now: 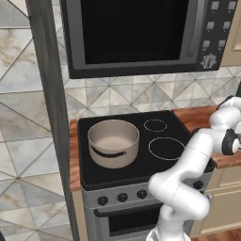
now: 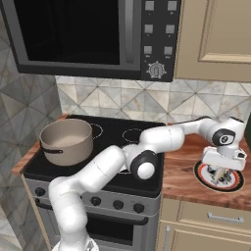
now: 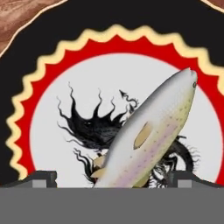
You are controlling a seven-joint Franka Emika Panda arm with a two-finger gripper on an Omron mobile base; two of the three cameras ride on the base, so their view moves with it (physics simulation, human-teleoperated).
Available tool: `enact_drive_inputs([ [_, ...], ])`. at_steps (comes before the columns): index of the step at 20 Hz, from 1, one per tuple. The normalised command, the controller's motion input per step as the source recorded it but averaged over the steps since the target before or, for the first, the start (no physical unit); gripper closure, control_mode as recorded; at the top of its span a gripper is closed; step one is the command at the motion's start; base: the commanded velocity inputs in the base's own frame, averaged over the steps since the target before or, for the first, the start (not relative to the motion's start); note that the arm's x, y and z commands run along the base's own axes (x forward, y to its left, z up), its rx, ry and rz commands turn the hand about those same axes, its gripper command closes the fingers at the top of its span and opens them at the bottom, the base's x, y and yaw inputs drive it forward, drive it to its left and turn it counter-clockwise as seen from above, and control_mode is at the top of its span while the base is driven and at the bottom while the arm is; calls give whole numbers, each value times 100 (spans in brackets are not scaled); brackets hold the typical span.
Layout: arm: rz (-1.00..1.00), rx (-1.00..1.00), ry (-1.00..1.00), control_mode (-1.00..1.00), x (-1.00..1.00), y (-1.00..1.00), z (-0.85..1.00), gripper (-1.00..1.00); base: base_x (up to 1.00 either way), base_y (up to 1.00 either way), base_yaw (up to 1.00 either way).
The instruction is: Retrieve the frozen meat and place it in the pot on a burner. Then turn the burner on.
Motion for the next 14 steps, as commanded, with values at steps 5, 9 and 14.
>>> enact_drive_inputs([
  [5, 0, 5, 5, -100, 0, 0, -26, 100, 0, 0, 0],
  [9, 0, 6, 5, -100, 0, 0, -26, 100, 0, 0, 0],
  [14, 0, 5, 2, -100, 0, 0, -18, 100, 0, 0, 0],
])
